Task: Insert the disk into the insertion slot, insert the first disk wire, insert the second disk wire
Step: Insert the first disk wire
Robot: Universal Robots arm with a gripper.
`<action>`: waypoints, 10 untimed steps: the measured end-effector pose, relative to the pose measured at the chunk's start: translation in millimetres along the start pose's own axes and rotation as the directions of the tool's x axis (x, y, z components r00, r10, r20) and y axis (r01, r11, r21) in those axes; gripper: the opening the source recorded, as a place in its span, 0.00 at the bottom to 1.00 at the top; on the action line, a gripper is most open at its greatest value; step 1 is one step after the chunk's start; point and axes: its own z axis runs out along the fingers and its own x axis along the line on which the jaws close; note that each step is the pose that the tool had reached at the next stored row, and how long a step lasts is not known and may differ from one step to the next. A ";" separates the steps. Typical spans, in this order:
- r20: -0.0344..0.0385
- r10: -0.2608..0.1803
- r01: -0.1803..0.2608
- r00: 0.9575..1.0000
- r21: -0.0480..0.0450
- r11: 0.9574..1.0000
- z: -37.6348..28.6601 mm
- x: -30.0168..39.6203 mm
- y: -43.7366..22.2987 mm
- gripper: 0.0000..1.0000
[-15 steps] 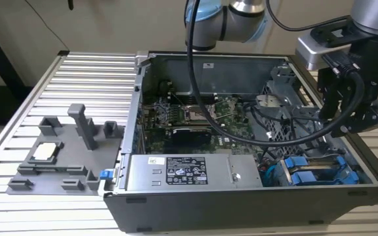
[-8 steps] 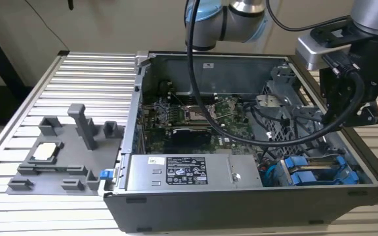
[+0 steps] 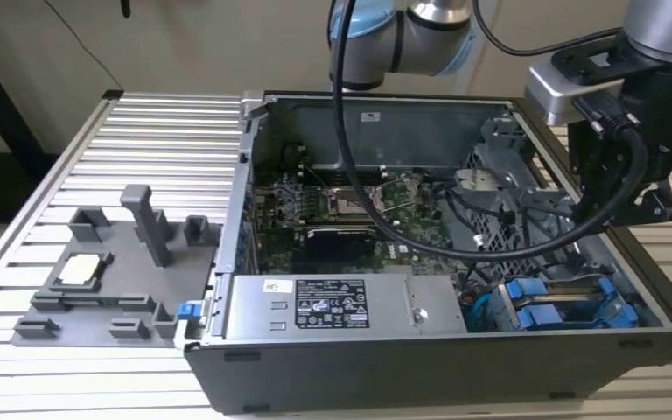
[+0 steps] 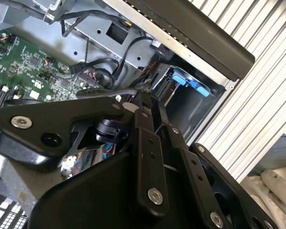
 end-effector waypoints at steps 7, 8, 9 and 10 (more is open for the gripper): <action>-0.002 0.000 0.000 1.000 -0.003 1.000 0.9 0.1 -0.9 0.19; -0.005 -0.001 0.001 1.000 -0.010 1.000 1.4 0.2 -2.5 0.19; -0.007 -0.001 0.001 1.000 -0.017 1.000 1.9 0.3 -4.7 0.19; -0.010 -0.002 0.001 1.000 -0.026 1.000 2.6 0.4 -7.2 0.19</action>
